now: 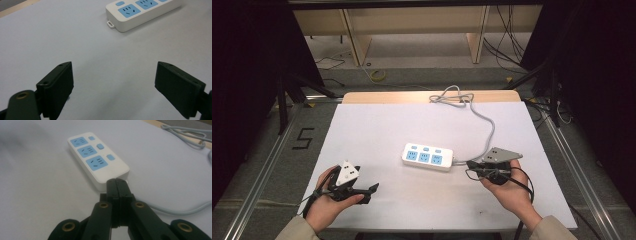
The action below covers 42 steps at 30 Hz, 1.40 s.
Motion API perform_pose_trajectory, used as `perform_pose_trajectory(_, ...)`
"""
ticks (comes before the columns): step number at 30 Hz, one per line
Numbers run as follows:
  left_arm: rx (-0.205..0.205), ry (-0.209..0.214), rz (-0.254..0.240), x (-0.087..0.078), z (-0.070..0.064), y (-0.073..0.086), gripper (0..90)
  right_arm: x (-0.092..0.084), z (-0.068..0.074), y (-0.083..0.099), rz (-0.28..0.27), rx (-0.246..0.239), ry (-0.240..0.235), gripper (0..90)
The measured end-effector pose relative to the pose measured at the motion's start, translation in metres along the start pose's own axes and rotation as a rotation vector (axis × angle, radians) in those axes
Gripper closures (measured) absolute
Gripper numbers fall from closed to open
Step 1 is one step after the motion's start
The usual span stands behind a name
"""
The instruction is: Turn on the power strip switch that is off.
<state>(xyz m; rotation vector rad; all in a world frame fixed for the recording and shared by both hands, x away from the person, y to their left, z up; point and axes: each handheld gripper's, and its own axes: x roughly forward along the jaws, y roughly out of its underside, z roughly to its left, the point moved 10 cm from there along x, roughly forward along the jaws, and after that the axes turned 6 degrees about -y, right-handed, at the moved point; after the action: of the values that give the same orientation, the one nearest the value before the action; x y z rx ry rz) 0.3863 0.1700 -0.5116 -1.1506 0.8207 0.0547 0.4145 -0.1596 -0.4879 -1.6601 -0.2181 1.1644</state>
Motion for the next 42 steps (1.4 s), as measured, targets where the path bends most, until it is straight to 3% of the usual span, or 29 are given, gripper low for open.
perform_pose_trajectory(42, 0.002, -0.001, 0.001, 0.000, 0.000, 0.000, 15.0, 0.025, -0.004, -0.012, 0.041, -0.008, 0.000, 90.0)
